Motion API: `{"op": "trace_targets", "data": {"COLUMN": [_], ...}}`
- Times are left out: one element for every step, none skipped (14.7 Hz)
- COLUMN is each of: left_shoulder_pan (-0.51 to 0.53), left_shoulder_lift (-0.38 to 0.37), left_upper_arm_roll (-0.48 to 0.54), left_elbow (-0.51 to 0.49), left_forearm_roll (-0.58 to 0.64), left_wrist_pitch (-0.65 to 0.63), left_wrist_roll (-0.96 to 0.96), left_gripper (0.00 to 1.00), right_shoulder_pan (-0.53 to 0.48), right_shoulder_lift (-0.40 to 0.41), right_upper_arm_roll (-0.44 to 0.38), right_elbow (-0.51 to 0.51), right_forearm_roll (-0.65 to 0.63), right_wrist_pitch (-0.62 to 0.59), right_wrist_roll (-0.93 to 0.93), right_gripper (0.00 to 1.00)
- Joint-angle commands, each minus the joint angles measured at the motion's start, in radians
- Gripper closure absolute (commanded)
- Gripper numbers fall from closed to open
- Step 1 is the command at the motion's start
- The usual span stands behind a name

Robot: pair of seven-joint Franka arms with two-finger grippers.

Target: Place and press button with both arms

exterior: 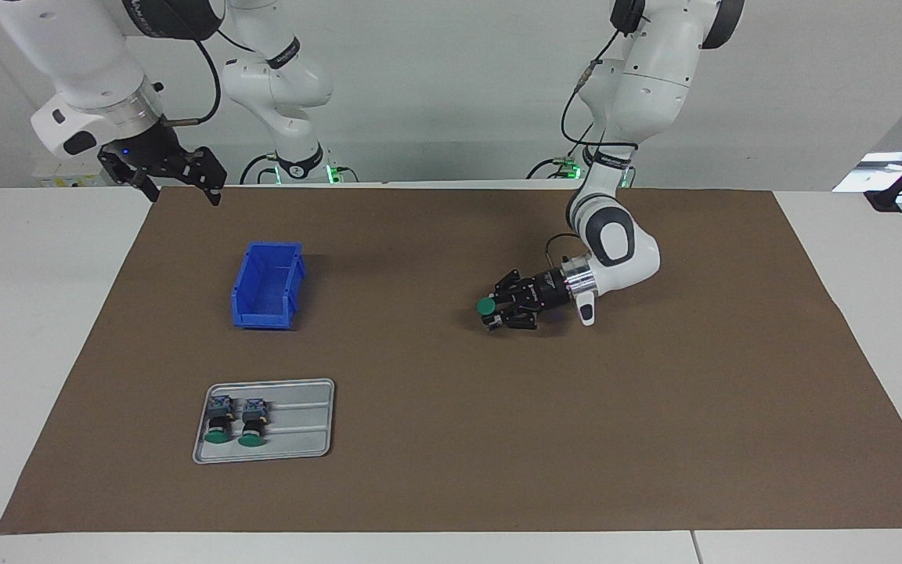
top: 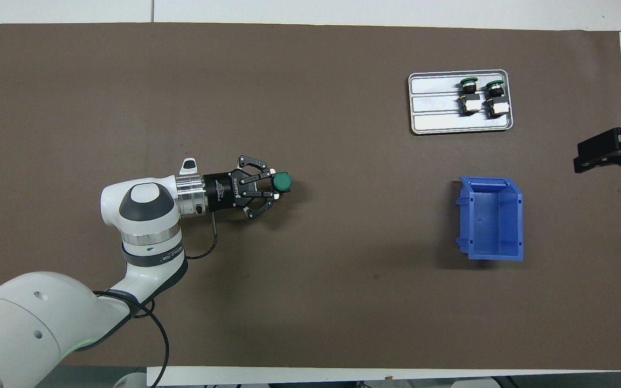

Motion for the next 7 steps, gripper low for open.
{"op": "trace_targets", "data": {"left_shoulder_pan": [-0.011,-0.013,-0.011,-0.011,-0.011,-0.013,-0.013], "left_shoulder_lift": [-0.013,-0.011,-0.011,-0.011,-0.011,-0.011,-0.011], "left_upper_arm_roll": [0.006,0.006,0.006,0.006,0.006,0.006,0.007], "left_elbow": [-0.018,-0.018,-0.018,-0.018,-0.018,-0.017,-0.018], "left_forearm_roll": [-0.027,-0.028,-0.028,-0.028,-0.028,-0.028,-0.027], "left_wrist_pitch": [0.007,0.012,0.012,0.013,0.016,0.018,0.018], "left_wrist_roll": [0.023,0.023,0.023,0.023,0.023,0.023,0.024], "left_gripper": [0.60,0.57,0.55,0.52,0.51,0.48,0.44], "right_shoulder_pan": [-0.004,-0.004,-0.004,-0.004,-0.004,-0.004,-0.004], "right_shoulder_lift": [-0.017,-0.017,-0.017,-0.017,-0.017,-0.017,-0.017], "right_upper_arm_roll": [0.001,0.001,0.001,0.001,0.001,0.001,0.001], "right_elbow": [-0.018,-0.018,-0.018,-0.018,-0.018,-0.018,-0.018], "right_forearm_roll": [0.005,0.005,0.005,0.005,0.005,0.005,0.005], "right_wrist_pitch": [-0.005,-0.005,-0.005,-0.005,-0.005,-0.005,-0.005], "right_wrist_roll": [-0.023,-0.023,-0.023,-0.023,-0.023,-0.023,-0.023], "right_gripper": [0.00,0.01,0.01,0.01,0.00,0.00,0.00]}}
